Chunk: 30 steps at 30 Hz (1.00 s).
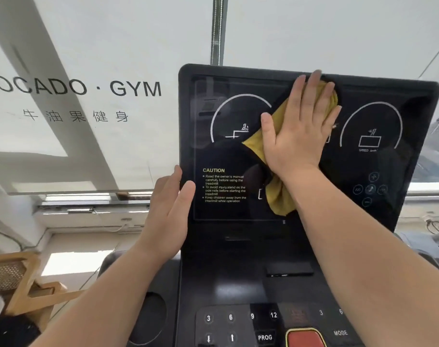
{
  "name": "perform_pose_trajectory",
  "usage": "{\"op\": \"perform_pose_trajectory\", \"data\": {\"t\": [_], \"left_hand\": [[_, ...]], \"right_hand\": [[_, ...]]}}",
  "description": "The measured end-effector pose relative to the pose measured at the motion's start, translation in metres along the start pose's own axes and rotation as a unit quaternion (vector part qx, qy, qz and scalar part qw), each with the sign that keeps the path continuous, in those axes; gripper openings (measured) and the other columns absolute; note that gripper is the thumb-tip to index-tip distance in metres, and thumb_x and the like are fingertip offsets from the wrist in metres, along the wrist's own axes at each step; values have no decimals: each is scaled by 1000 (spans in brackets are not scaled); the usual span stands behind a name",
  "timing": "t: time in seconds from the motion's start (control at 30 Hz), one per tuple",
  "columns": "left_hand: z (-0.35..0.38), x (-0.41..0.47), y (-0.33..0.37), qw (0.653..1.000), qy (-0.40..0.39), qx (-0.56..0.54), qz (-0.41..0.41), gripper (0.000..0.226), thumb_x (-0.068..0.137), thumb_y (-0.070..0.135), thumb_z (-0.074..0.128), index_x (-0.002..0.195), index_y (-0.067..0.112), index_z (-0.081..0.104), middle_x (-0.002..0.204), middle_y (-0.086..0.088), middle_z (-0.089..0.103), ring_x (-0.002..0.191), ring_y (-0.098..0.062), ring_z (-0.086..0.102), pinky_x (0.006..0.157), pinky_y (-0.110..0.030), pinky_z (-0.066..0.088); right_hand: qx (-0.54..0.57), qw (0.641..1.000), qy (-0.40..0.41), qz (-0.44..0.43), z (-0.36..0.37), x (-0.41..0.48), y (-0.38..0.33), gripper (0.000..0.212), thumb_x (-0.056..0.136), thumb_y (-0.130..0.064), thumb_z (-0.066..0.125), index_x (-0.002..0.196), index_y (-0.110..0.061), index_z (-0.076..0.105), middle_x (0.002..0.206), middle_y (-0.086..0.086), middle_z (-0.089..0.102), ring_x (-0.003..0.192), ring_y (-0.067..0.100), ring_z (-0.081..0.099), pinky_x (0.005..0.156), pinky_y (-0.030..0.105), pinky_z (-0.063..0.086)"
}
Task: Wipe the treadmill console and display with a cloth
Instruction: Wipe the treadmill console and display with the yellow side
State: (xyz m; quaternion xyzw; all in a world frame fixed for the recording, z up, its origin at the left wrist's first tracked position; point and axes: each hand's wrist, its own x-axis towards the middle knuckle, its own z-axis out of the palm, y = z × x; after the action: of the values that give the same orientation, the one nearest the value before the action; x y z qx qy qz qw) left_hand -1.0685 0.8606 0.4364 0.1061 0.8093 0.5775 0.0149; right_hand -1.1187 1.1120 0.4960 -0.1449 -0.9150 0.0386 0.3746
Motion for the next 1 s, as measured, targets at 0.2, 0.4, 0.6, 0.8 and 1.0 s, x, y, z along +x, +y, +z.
{"op": "perform_pose_trajectory", "data": {"t": [0.2, 0.4, 0.6, 0.8, 1.0], "left_hand": [[3, -1, 11, 997, 40, 63, 0, 89, 79, 73, 37, 156, 26, 32, 141, 15, 40, 130, 0, 41, 116, -39, 34], [19, 2, 36, 957, 150, 200, 146, 56, 89, 40, 65, 137, 36, 37, 125, 22, 41, 124, -5, 37, 109, -29, 27], [36, 13, 50, 948, 159, 264, 73, 89, 88, 41, 67, 158, 12, 22, 162, -7, 26, 148, -26, 20, 119, -33, 15], [38, 8, 46, 953, 154, 248, 82, 82, 88, 30, 59, 159, 11, 20, 164, -8, 24, 149, -25, 17, 120, -31, 11], [35, 8, 38, 962, 156, 199, 100, 80, 86, 44, 37, 159, 12, 23, 159, -4, 34, 146, -23, 25, 117, -29, 16]], "right_hand": [[-65, 963, -49, -257, 13, -39, -22, 84, 102, -67, 30, 166, -19, 5, 174, 6, 0, 160, 34, -3, 127, 60, 0], [-87, 934, -54, -342, 26, -84, 51, 82, 101, -68, 36, 166, -25, 11, 174, 0, 5, 160, 27, 3, 128, 56, 4], [-33, 998, -41, -36, -2, -30, 107, 84, 101, -65, 27, 165, -16, 2, 173, 9, -7, 159, 33, -8, 127, 58, -4], [4, 999, -12, 33, -11, 22, 41, 84, 102, -64, 20, 164, -13, -6, 173, 12, -10, 158, 40, -10, 125, 64, -2], [-40, 973, -18, -225, 3, 11, -30, 83, 102, -68, 26, 166, -19, 5, 174, 5, 1, 160, 33, -1, 127, 60, 0]]}}
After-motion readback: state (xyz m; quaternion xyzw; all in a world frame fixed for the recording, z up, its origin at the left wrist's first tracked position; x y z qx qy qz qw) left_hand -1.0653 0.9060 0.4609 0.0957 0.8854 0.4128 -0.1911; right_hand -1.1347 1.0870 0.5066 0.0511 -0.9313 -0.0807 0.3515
